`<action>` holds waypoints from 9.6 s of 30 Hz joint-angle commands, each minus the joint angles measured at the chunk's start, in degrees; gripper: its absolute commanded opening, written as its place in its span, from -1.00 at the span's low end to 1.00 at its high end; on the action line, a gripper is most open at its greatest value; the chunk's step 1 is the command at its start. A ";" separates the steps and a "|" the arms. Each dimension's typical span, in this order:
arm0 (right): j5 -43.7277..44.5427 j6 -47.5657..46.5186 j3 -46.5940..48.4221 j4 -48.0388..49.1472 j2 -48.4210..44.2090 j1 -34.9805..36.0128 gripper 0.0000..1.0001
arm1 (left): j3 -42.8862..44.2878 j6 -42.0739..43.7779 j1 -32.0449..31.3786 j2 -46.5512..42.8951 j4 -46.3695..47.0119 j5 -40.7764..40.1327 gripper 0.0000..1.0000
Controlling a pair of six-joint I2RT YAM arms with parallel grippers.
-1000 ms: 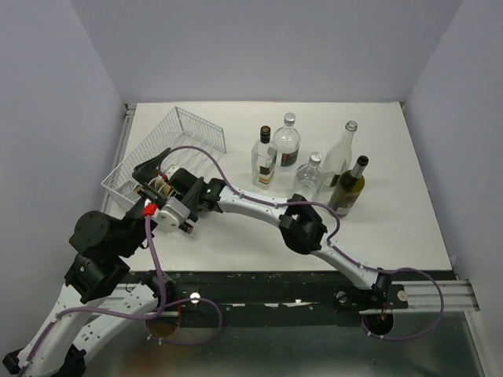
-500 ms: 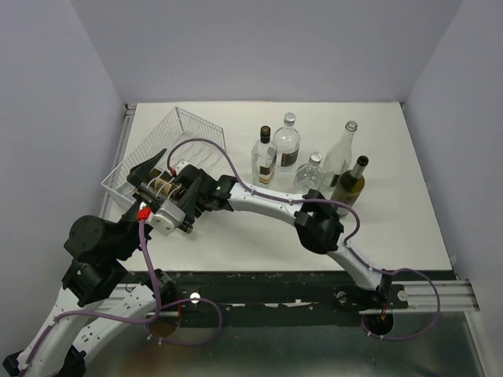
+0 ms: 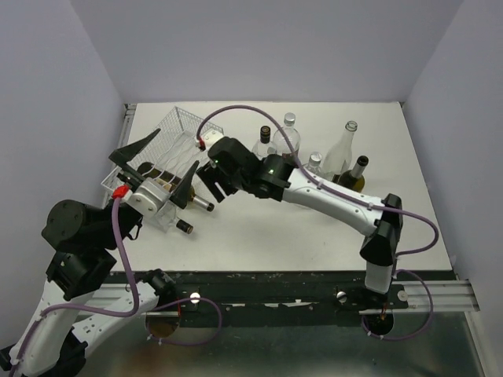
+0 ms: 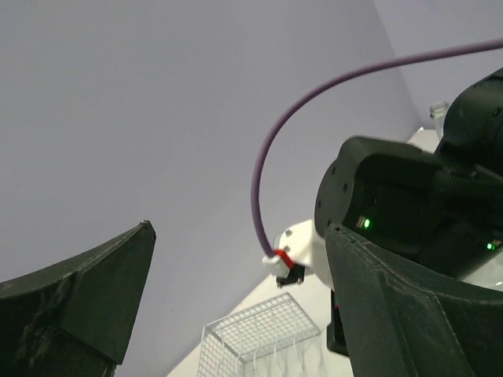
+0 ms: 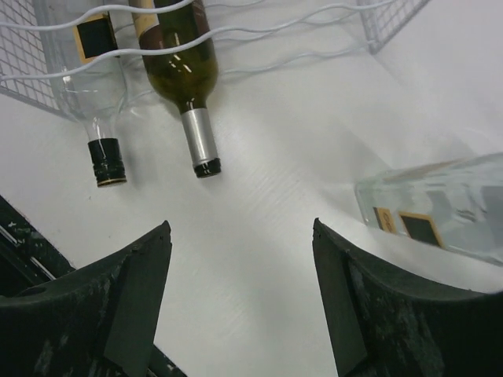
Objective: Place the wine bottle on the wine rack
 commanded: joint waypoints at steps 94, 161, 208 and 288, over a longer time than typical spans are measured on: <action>-40.64 7.46 -14.90 -0.38 -38.43 -21.16 -0.99 | -33.31 -31.16 0.13 7.15 15.39 31.40 0.98; -39.76 -4.50 -8.30 -39.57 -25.69 -19.58 0.69 | -28.76 41.79 -0.75 20.77 19.10 11.19 -1.00; -32.30 0.42 -17.10 -28.68 -24.98 -12.90 -0.99 | -25.85 32.21 -0.66 18.31 19.71 11.36 0.98; -12.95 -2.82 -9.46 4.46 7.27 -7.36 -0.99 | -7.48 -4.70 -0.75 4.25 8.37 2.31 0.98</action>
